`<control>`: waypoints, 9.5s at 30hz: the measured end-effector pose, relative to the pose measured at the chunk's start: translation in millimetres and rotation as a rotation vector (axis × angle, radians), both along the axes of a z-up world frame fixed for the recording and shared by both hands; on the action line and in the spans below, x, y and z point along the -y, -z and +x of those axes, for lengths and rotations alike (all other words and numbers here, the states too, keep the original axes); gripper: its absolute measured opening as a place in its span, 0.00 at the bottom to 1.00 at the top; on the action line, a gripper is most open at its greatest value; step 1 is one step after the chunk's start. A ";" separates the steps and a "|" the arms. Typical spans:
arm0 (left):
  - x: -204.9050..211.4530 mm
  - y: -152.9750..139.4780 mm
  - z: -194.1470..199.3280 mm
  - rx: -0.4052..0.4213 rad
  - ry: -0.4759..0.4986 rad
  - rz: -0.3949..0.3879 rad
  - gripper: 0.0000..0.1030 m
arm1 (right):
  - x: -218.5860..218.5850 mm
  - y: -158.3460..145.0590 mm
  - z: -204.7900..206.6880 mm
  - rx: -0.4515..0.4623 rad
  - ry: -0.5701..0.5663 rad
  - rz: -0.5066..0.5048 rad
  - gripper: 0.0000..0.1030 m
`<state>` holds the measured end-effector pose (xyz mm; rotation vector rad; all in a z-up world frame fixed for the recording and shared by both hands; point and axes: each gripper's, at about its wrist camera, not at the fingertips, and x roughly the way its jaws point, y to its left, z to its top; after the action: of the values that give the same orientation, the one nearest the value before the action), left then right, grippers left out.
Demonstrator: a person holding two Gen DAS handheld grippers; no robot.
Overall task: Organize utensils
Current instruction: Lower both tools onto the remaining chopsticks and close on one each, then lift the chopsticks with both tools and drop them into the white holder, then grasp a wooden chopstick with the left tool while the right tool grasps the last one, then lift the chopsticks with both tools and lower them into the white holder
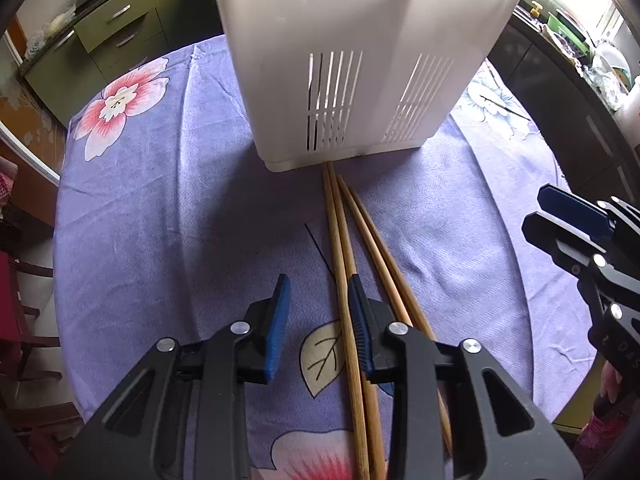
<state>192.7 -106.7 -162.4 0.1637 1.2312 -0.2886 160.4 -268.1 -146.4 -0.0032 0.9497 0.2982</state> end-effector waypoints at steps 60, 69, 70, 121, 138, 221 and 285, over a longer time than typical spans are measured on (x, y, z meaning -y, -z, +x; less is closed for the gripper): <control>-33.7 15.2 24.2 -0.035 -0.068 0.054 0.13 | -108.1 52.6 47.3 -0.177 -0.116 -0.143 0.08; -38.8 -6.0 18.3 0.005 -0.075 0.034 0.06 | -93.4 27.0 37.0 -0.114 -0.104 -0.067 0.06; -40.2 -11.3 15.6 0.018 -0.075 0.031 0.06 | -89.0 19.0 33.6 -0.098 -0.103 -0.056 0.06; -11.9 -221.8 -63.3 0.395 0.082 -0.145 0.05 | -20.4 -194.6 -45.2 0.314 -0.064 0.139 0.06; 18.8 -299.5 -7.0 0.614 0.012 -0.158 0.05 | -12.4 -277.5 22.7 0.503 0.022 0.179 0.06; -24.4 -26.0 1.7 0.101 -0.133 -0.040 0.06 | -79.3 28.8 36.5 -0.140 -0.107 -0.019 0.30; -34.5 -219.0 -56.0 0.414 -0.012 -0.141 0.06 | -15.7 -202.2 -63.2 0.333 -0.047 0.126 0.06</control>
<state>136.7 -72.2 56.6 0.0881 0.7990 -0.3118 97.2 -252.4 55.9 0.0393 0.6001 0.3876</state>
